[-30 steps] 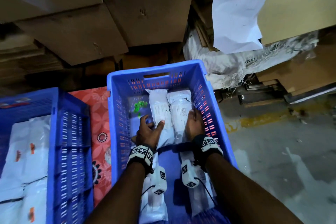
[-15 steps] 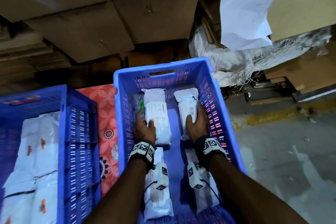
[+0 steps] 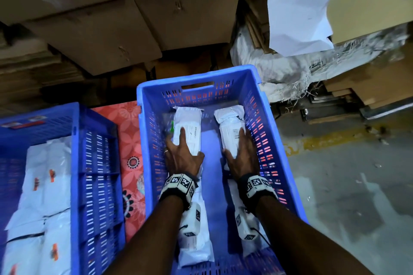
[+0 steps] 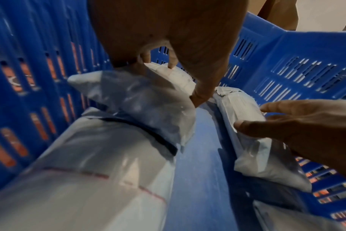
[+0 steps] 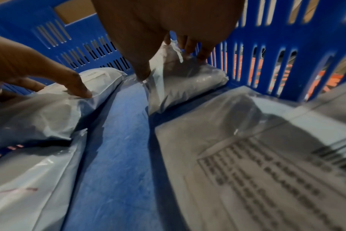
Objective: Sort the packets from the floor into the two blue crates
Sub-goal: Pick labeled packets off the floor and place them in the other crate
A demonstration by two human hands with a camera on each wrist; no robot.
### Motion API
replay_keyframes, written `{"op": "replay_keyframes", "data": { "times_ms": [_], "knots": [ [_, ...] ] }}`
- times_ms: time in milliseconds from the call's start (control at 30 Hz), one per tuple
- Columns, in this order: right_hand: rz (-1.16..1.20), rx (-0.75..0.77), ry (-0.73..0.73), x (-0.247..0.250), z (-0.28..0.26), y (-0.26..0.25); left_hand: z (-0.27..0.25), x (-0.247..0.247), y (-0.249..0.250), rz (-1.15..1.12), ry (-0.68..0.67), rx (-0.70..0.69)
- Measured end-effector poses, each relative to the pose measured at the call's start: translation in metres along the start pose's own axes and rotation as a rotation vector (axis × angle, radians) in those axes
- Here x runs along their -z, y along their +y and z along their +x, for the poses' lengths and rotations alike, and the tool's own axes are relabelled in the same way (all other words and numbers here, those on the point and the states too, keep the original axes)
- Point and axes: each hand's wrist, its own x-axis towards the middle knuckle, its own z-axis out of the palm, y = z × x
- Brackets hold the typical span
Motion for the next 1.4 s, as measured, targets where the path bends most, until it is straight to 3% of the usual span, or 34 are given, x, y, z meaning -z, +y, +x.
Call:
{"op": "replay_keyframes", "data": {
  "times_ms": [200, 400, 533, 633, 800, 1400],
  "knots": [
    [-0.151, 0.088, 0.015, -0.004, 0.004, -0.011, -0.017, -0.005, 0.002, 0.187, -0.018, 0.096],
    [-0.309, 0.062, -0.043, -0.001, 0.016, -0.012, -0.025, -0.022, -0.005, 0.283, 0.098, 0.011],
    [-0.339, 0.122, 0.020, -0.002, 0.021, -0.016, -0.020, -0.027, -0.002, 0.337, 0.149, -0.095],
    [-0.394, 0.226, 0.017, -0.008, 0.029, -0.012, -0.003, -0.033, -0.002, 0.313, 0.169, -0.136],
    [-0.442, 0.317, 0.039, -0.014, 0.041, -0.003, 0.020, -0.049, -0.007, 0.254, 0.190, -0.077],
    [-0.414, 0.292, 0.025, -0.032, 0.049, 0.011, 0.025, -0.064, -0.019, 0.256, 0.214, -0.068]
  ]
}}
